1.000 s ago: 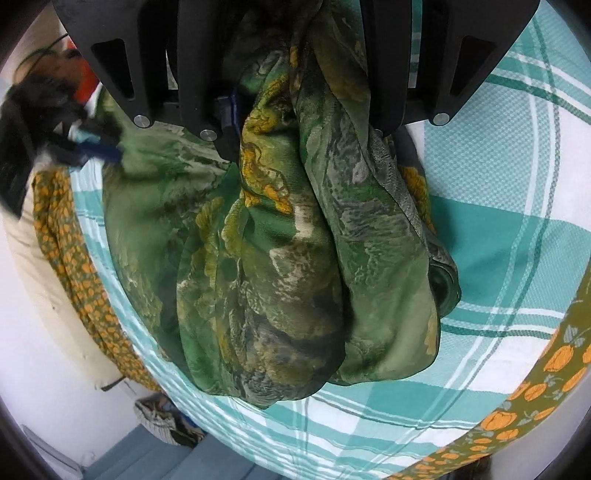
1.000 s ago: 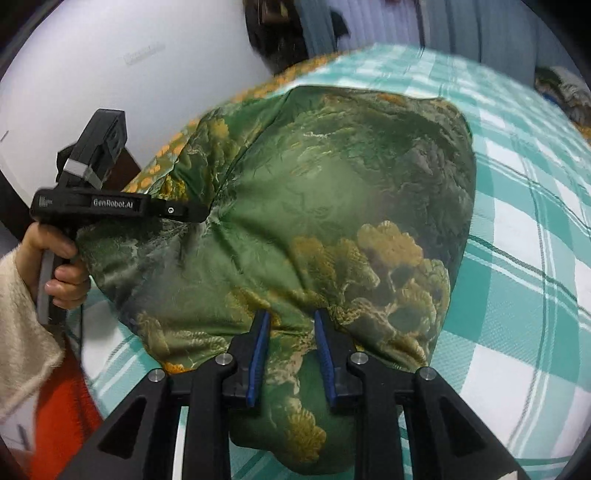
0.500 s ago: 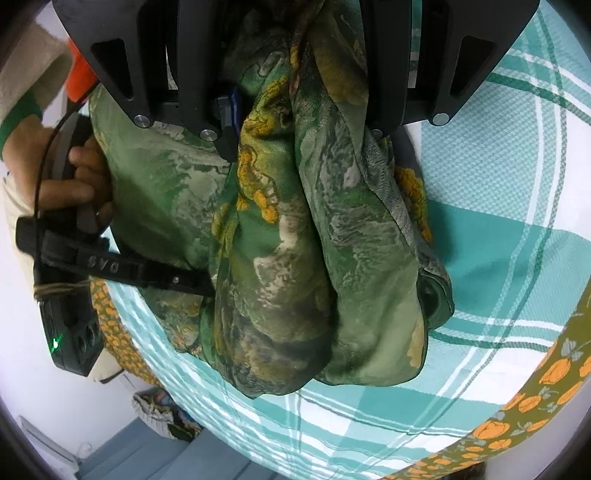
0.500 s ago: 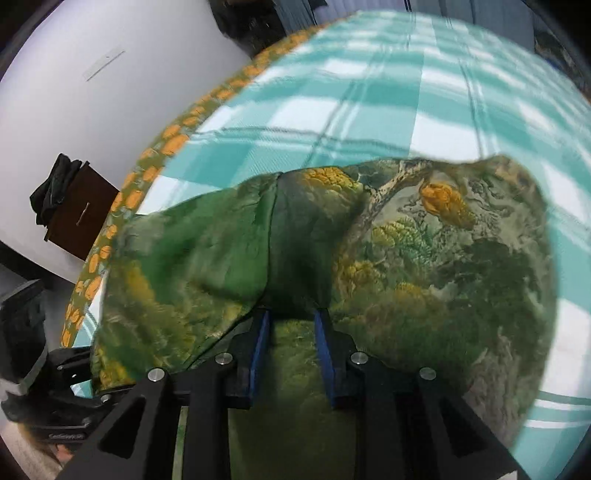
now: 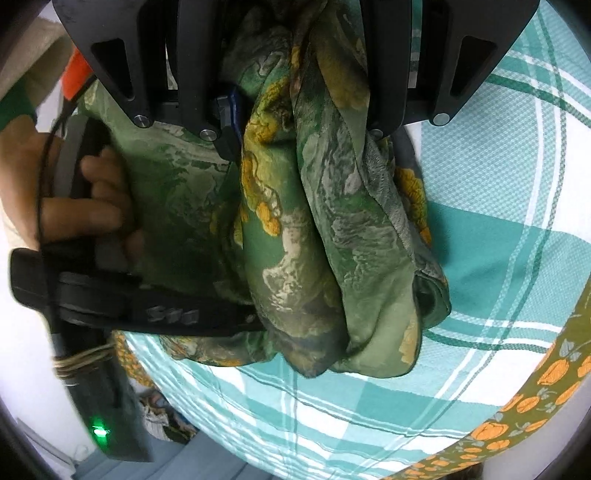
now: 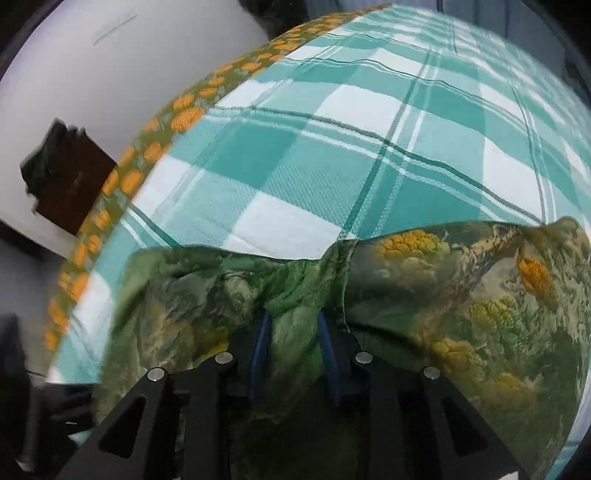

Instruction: Fold large clothes

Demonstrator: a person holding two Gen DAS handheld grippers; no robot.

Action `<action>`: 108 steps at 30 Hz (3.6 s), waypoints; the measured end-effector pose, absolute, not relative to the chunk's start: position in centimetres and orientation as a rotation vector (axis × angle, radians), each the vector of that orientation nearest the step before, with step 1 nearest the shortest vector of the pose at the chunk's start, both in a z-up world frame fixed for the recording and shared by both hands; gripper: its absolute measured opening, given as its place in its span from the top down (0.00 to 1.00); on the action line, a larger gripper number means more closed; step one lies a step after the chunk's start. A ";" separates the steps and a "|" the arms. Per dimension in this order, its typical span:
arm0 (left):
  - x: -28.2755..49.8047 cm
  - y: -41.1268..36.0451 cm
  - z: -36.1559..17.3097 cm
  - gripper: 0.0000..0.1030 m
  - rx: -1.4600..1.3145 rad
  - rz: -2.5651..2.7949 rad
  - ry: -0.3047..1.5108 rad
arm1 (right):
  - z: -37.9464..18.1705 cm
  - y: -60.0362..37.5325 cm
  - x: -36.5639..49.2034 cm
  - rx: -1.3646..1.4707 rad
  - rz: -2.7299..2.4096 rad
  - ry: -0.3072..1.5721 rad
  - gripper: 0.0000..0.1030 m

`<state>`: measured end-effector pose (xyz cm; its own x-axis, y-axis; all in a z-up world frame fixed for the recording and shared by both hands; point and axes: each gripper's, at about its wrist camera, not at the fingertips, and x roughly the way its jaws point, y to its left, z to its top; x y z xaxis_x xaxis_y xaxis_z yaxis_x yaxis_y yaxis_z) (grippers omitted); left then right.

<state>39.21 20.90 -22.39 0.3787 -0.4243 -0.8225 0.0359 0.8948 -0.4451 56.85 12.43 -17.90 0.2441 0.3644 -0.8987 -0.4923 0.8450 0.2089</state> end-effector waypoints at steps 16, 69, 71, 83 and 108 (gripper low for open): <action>39.1 20.0 -22.0 0.59 -0.389 -0.312 1.141 | -12.5 -4.7 36.1 -0.091 0.684 0.994 0.73; 41.8 21.8 -24.6 0.01 -0.666 -0.397 1.219 | -14.3 9.1 38.3 -0.213 0.668 0.960 0.68; 42.3 21.6 -24.4 0.01 -0.647 -0.394 1.232 | -13.3 7.4 37.9 -0.164 0.688 0.962 0.64; 42.8 20.5 -24.7 0.00 -0.596 -0.398 1.236 | -13.9 -10.2 39.3 0.217 0.588 1.019 0.21; 42.2 16.0 -15.7 0.49 -0.426 -0.390 1.042 | -11.6 -6.4 39.1 0.271 0.712 0.823 0.38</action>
